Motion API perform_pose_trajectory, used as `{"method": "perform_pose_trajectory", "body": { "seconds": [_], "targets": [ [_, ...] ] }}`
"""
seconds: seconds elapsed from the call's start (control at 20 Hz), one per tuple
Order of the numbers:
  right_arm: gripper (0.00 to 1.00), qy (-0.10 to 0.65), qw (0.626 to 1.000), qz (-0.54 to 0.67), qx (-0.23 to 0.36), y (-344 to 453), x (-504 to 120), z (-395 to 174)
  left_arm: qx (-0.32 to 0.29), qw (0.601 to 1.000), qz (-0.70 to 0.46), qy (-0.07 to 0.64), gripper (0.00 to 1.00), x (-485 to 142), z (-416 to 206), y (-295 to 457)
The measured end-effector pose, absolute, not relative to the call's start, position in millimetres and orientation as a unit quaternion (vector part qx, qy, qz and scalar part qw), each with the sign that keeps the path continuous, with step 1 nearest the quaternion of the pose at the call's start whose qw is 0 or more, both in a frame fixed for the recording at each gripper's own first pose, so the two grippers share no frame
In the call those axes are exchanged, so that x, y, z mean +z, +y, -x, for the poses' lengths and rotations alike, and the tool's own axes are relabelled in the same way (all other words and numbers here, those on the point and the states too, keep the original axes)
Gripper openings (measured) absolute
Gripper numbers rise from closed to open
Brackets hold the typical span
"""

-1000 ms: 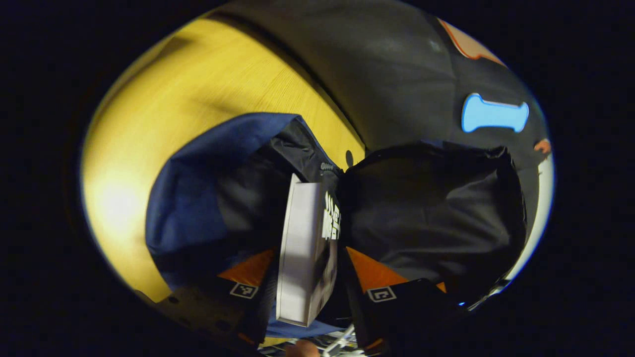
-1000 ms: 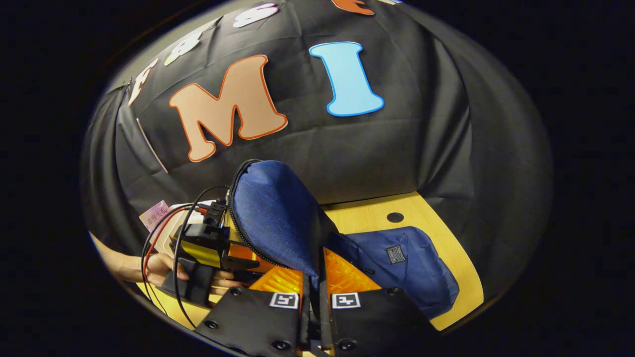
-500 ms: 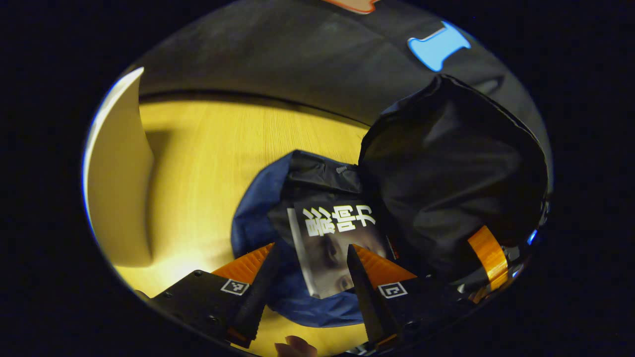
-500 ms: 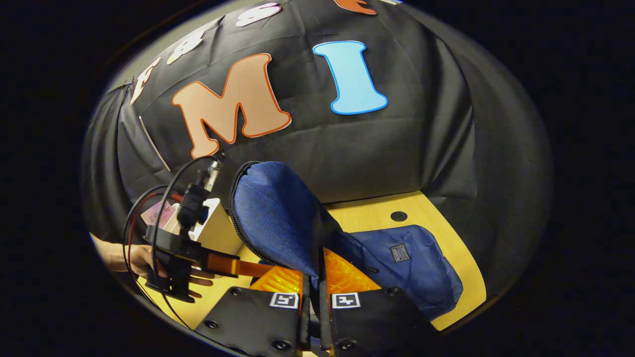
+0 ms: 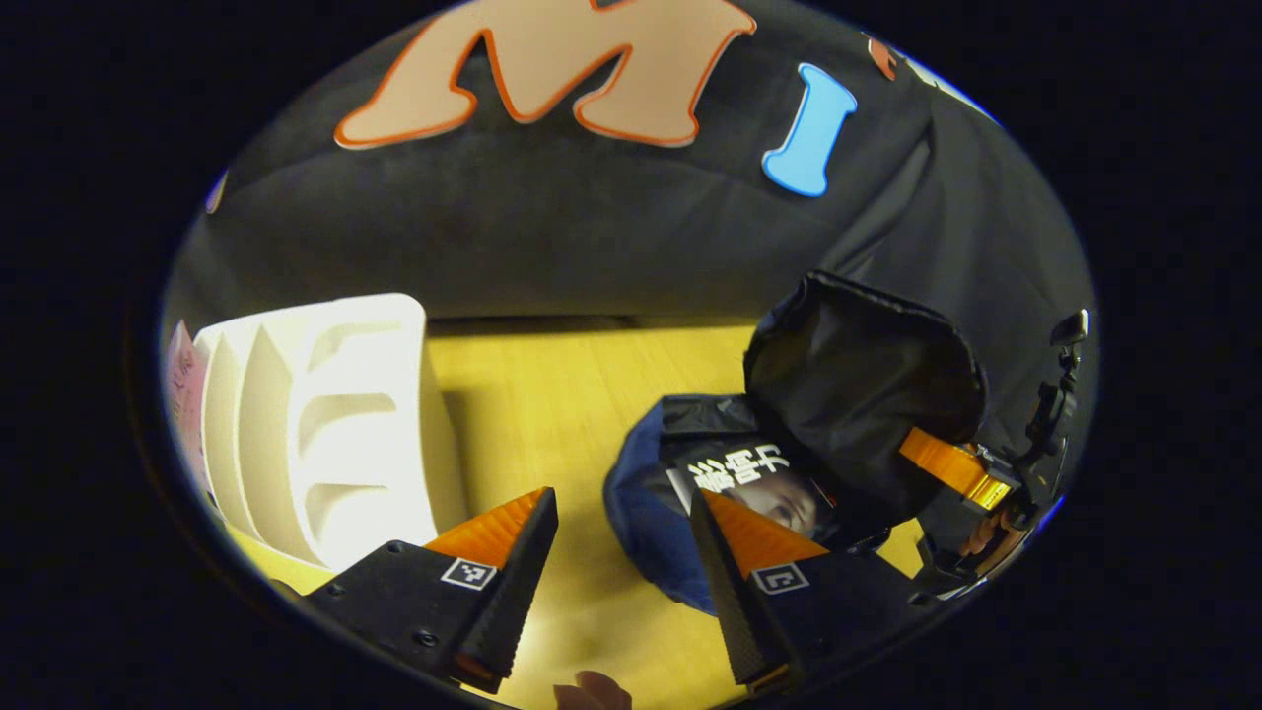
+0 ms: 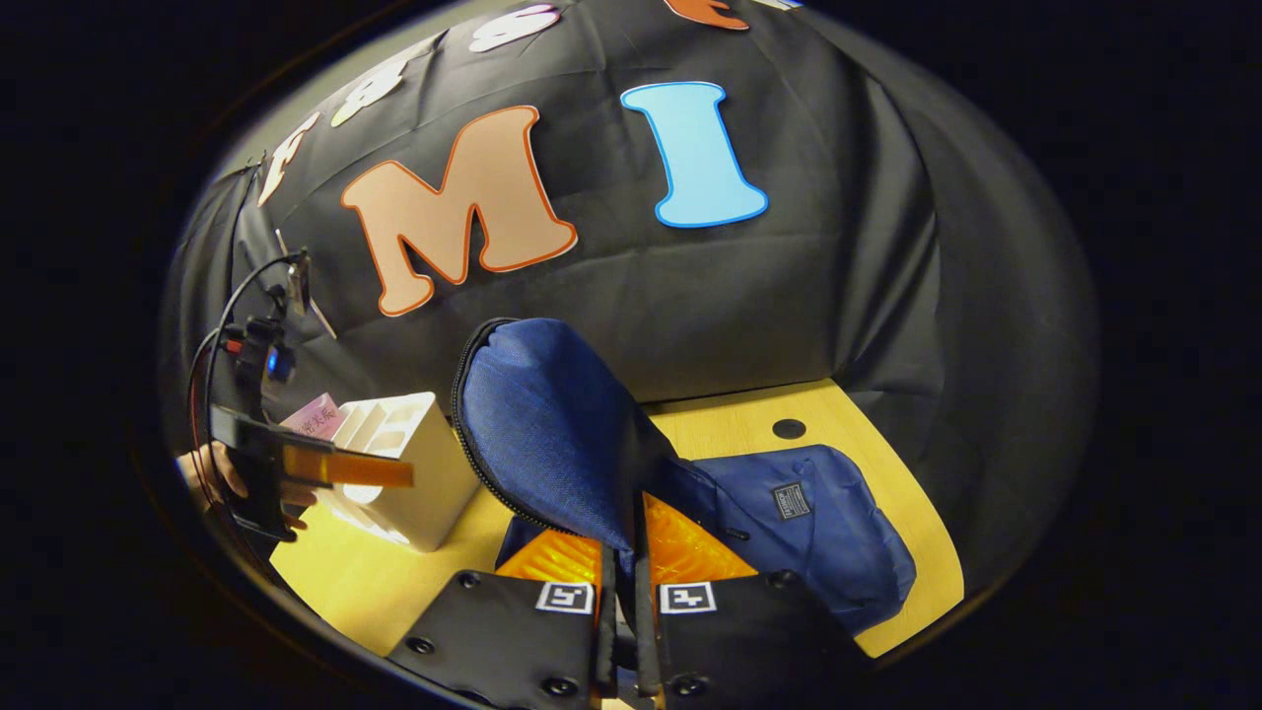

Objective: Open the schoolbag, grab two books from the bookshelf and put them into the schoolbag.

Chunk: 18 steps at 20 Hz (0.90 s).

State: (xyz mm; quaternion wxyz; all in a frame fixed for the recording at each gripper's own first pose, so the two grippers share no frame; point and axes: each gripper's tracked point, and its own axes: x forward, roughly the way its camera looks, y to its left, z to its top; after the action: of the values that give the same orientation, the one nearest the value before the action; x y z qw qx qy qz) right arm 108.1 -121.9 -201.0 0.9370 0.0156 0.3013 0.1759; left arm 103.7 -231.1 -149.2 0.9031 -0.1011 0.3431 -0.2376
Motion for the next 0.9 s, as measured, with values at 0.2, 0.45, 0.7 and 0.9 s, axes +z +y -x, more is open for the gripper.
{"method": "perform_pose_trajectory", "body": {
  "seconds": [0.2,0.45,0.7,0.9],
  "targets": [
    [0.10,0.302,0.937,-0.012,0.177,-120.3,-202.2,-107.5,-0.202,0.928,0.092,0.299,0.78,-113.8,-111.4,-171.3],
    [0.07,0.302,0.937,-0.011,0.175,-119.8,-202.0,-108.2,-0.128,0.951,0.096,0.263,0.77,-88.9,-114.5,-67.6],
    [0.14,0.303,0.937,-0.007,0.173,-119.2,-202.5,-106.1,-0.056,0.956,0.069,0.279,0.80,-99.1,-117.6,44.8],
    [0.11,0.304,0.938,-0.009,0.166,-120.5,-202.0,-104.7,-0.028,0.954,0.056,0.294,0.80,-98.6,-125.0,115.8]
  ]
}}
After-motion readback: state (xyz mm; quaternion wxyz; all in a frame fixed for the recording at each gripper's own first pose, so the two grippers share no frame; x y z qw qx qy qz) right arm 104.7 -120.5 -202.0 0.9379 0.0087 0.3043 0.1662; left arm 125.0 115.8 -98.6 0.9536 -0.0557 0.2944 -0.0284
